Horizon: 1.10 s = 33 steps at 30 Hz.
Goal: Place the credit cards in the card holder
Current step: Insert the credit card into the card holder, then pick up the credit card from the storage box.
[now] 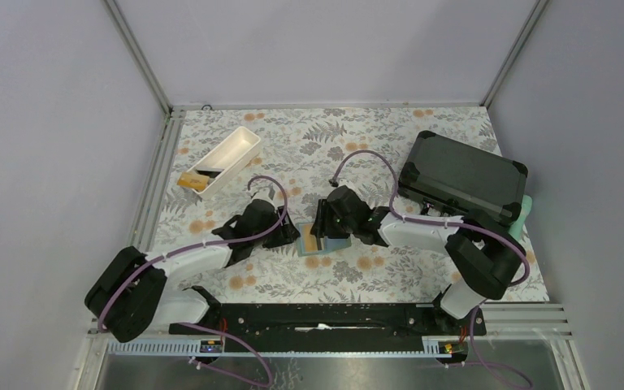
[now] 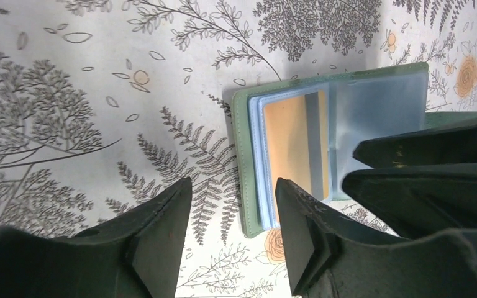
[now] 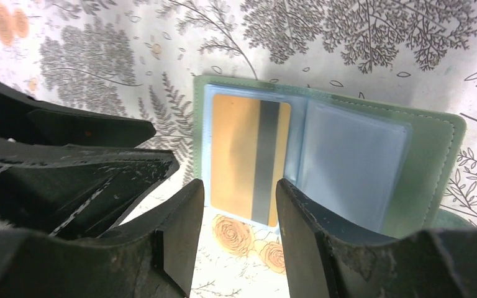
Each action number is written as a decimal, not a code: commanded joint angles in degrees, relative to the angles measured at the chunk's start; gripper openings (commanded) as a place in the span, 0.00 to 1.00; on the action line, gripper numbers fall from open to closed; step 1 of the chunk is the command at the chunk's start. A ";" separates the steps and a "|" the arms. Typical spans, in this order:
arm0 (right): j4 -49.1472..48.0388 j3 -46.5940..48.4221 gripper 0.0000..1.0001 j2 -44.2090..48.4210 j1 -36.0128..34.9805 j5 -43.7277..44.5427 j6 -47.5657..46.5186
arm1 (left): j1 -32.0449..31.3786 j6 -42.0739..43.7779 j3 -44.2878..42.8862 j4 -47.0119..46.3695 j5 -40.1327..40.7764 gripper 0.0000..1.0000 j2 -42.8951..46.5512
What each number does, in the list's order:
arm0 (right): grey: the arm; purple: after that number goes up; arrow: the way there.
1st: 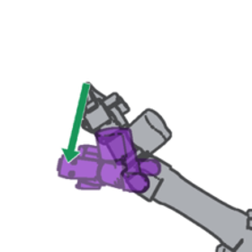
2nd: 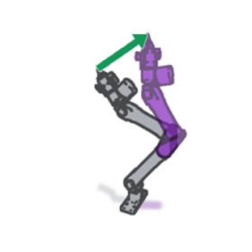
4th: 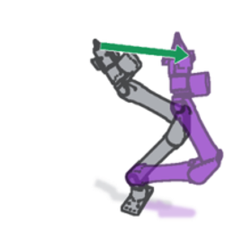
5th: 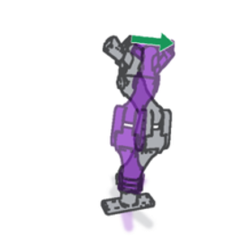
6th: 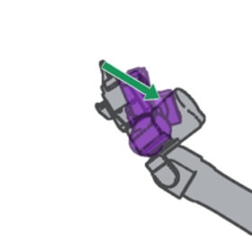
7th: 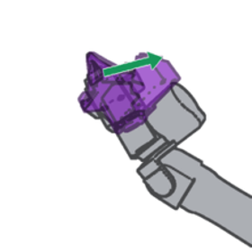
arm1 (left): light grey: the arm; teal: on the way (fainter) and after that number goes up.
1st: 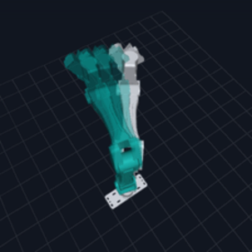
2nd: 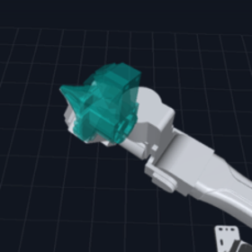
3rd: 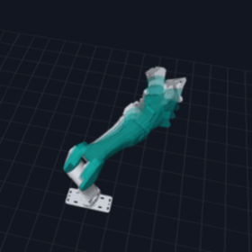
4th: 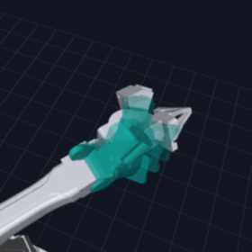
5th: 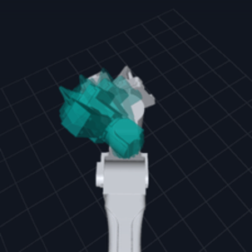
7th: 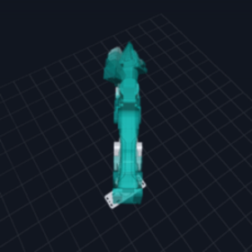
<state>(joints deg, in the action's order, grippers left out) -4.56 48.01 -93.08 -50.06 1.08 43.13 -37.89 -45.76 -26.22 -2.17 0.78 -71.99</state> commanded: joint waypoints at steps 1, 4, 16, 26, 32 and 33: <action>1.93 2.18 0.54 5.23 -0.57 2.50 -1.78 | 0.64 2.62 -2.52 4.05 3.99 0.57 3.75; 2.54 1.94 0.56 7.73 -0.56 2.92 -2.60 | 1.49 3.31 -3.57 6.16 4.17 0.63 6.07; 9.32 0.13 0.66 20.33 0.83 7.42 -8.27 | 17.81 10.46 -10.77 18.70 -1.57 0.99 18.08; 8.34 -7.04 0.70 32.79 5.17 5.16 -9.88 | 35.43 16.30 -26.96 30.95 -4.94 0.99 11.67; 2.95 -11.02 0.72 35.44 5.77 1.99 -9.76 | 49.51 16.48 -26.88 26.22 -9.67 0.99 7.96; 2.31 -11.46 0.72 35.56 5.87 1.39 -9.80 | 51.72 15.69 -25.62 23.83 -10.82 0.99 7.67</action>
<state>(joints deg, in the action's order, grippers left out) 2.68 38.09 -58.94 -44.88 4.89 34.30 6.61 -30.55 -53.01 25.96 -5.56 -62.87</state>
